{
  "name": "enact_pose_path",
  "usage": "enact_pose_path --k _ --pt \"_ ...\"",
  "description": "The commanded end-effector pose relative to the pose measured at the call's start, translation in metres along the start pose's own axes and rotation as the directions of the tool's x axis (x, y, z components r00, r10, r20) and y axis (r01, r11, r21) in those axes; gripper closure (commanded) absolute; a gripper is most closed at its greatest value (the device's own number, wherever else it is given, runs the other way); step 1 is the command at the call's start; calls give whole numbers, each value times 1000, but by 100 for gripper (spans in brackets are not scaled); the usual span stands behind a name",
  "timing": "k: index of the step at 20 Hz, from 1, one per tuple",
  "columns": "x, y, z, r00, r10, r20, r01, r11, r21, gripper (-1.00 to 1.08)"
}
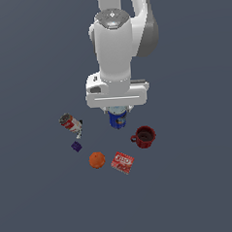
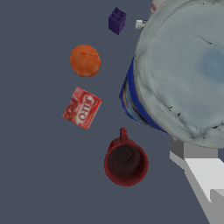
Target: Pick up a designated object from a clutter of objects.
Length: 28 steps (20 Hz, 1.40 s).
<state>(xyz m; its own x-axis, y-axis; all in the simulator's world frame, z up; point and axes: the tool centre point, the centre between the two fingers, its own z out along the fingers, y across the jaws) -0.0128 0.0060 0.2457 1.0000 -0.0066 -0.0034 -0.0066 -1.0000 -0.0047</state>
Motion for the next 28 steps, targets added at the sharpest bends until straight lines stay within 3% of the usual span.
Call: enact_pose_path --k 1,15,28 --pt "12 17 -22 1000 -1 -3 1 1000 -1 108" --pt "67 87 -109 1000 0 -3 0 1000 -3 108" --pt "100 125 -156 1000 0 -3 0 1000 -5 108"
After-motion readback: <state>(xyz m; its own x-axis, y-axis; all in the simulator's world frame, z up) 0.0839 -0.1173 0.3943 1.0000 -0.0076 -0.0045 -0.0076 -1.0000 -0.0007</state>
